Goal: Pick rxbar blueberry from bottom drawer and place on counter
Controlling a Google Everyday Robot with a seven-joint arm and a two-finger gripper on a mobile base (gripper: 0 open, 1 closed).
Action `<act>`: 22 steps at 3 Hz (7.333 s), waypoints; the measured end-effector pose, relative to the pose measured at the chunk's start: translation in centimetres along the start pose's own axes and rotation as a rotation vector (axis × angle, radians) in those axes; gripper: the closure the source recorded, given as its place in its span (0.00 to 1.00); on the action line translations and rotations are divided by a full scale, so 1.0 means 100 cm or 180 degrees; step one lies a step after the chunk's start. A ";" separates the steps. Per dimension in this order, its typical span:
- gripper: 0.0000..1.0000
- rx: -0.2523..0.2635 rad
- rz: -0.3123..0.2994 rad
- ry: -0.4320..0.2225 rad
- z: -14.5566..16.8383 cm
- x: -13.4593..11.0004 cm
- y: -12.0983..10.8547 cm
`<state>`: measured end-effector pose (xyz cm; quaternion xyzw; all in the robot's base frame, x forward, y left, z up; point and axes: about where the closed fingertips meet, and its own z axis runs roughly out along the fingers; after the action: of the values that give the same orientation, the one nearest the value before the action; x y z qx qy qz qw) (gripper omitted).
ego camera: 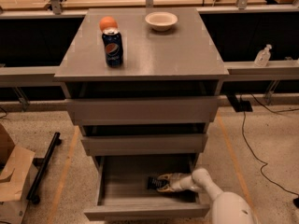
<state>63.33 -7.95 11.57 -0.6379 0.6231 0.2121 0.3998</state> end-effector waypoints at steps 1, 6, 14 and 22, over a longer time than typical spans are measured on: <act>1.00 0.0069 0.0010 0.0006 0.000 0.014 0.014; 0.84 0.0068 0.0011 0.0005 -0.001 0.013 0.014; 1.00 0.0466 -0.0517 0.1393 -0.165 -0.089 -0.044; 1.00 -0.0349 -0.1304 0.1598 -0.182 -0.241 -0.003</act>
Offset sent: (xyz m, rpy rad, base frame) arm -0.0471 0.0048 0.0158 -0.0266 0.0200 -0.0043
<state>56.27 -6.99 40.93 -0.8030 0.5485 -0.0034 0.2332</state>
